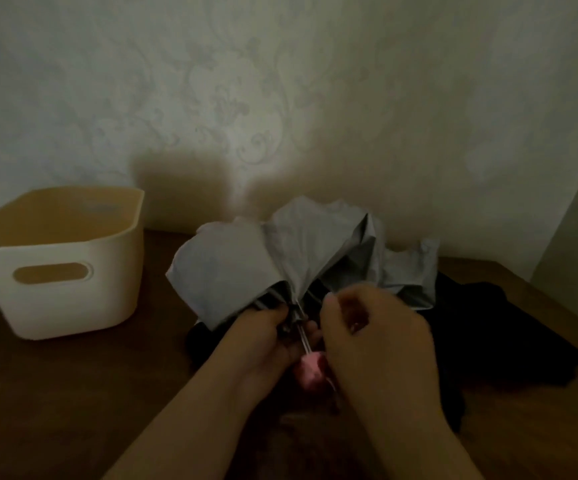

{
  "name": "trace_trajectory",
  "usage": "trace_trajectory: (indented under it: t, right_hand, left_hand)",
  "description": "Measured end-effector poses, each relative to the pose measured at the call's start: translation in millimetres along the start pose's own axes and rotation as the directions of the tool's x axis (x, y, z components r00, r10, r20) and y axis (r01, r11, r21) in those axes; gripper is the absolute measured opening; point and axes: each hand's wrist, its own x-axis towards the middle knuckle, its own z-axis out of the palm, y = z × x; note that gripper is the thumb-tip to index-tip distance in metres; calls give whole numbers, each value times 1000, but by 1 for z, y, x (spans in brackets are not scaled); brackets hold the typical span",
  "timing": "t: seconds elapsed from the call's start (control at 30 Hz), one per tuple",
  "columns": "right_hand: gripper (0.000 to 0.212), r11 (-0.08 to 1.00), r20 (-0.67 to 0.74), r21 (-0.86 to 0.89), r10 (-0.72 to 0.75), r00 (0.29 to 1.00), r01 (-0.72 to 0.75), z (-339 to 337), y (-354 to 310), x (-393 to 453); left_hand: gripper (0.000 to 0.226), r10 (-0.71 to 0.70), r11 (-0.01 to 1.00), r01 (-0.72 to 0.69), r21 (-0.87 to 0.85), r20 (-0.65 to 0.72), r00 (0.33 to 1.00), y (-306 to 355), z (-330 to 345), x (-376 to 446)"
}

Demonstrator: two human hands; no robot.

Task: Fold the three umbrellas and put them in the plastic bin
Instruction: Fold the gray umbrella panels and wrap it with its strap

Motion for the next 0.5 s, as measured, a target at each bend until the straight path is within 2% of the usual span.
trace_trajectory:
  t: [0.07, 0.1, 0.17, 0.2, 0.3, 0.37, 0.43, 0.5]
  right_hand:
    - [14, 981, -173, 83, -158, 972, 175, -5, 13, 8]
    - [23, 966, -183, 80, -228, 956, 245, -6, 20, 13]
    - [42, 935, -65, 28, -350, 934, 353, -6, 31, 21]
    - [48, 932, 17, -28, -362, 932, 362, -5, 34, 24]
    - [46, 956, 241, -184, -181, 953, 229, 0, 41, 29]
    - [41, 982, 324, -165, -39, 945, 97, 2, 44, 29]
    - [37, 992, 333, -120, 64, 941, -25, 4, 44, 27]
    - [38, 976, 265, -186, 164, 950, -116, 4, 45, 23]
  left_hand:
    - [20, -8, 1000, 8, -3, -65, 998, 0, -2, 3]
    - [21, -20, 1000, 20, 4, -76, 997, 0, -3, 4]
    - [25, -49, 999, 50, 7, -86, 995, 0, -1, 3]
    - [27, -58, 998, 59, 5, -88, 994, 1, 0, 3]
    - [26, -60, 998, 60, -4, -69, 996, 2, 4, 2]
    - [25, -52, 999, 52, -6, -48, 997, 2, 6, 2]
    - [25, -36, 999, 36, -5, -24, 999, 3, 8, 1]
    - [23, -15, 1000, 16, -10, 8, 1000, 4, 9, -1]
